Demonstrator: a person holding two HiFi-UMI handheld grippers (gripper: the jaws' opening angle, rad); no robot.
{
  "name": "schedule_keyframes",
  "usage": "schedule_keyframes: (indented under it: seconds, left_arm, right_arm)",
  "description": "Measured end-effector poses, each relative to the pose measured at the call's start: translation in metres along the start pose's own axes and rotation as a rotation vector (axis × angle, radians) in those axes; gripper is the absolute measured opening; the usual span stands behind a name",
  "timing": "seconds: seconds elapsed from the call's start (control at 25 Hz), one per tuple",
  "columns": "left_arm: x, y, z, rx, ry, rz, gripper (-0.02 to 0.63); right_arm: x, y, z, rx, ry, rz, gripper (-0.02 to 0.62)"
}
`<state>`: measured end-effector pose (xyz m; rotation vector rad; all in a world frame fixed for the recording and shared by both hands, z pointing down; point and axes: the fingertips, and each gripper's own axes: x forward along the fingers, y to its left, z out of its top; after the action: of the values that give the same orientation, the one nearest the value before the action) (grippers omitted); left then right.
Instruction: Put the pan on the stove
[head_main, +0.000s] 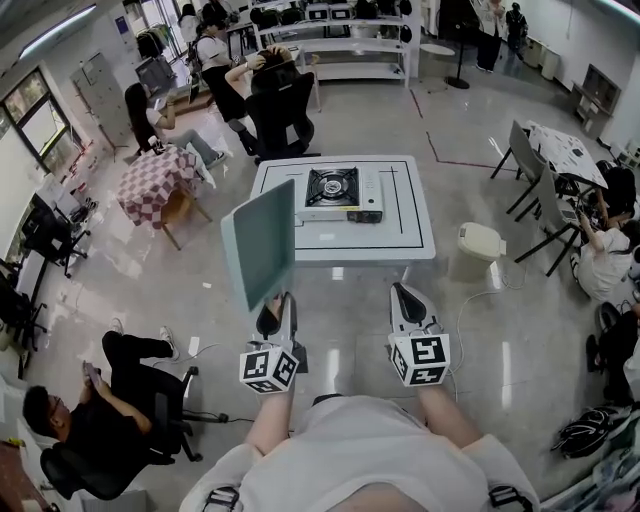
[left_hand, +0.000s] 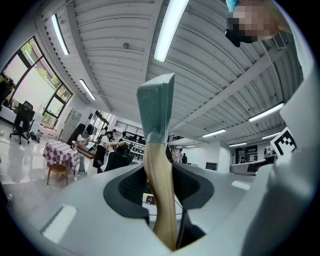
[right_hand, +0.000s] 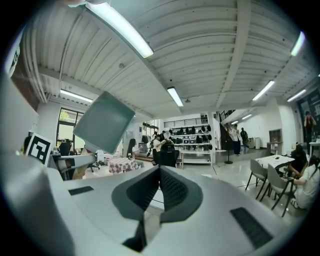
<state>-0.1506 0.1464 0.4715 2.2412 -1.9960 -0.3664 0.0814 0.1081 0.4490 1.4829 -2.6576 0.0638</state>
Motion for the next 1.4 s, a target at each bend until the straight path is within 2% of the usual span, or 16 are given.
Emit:
schedule_keyframes:
  seconds: [0.32,0.56,0.8,1.2,1.4]
  left_arm:
    - [0.015,-0.016,-0.009,0.004,-0.007,0.026,0.143]
    - [0.062,-0.002,-0.020,-0.004,0.010,0.018,0.143]
    - [0.142,0.032,-0.024,-0.006,0.019,-0.017,0.143]
    - [0.321,0.112,-0.019,-0.004,0.053,-0.124,0.143]
    - [0.376,0.133,-0.019,-0.014,0.061,-0.146,0.143]
  right_arm:
    - [0.010,-0.030,-0.006,-0.005,0.001,0.026,0.008]
    - [0.049,-0.049,-0.008,-0.015,0.000,0.018,0.008]
    - [0.126,-0.070,-0.008,-0.007,0.015,-0.015,0.008]
    - [0.297,-0.100,0.013,0.004,0.013,-0.103,0.008]
    - [0.348,-0.113,0.021,0.011,0.011,-0.129,0.008]
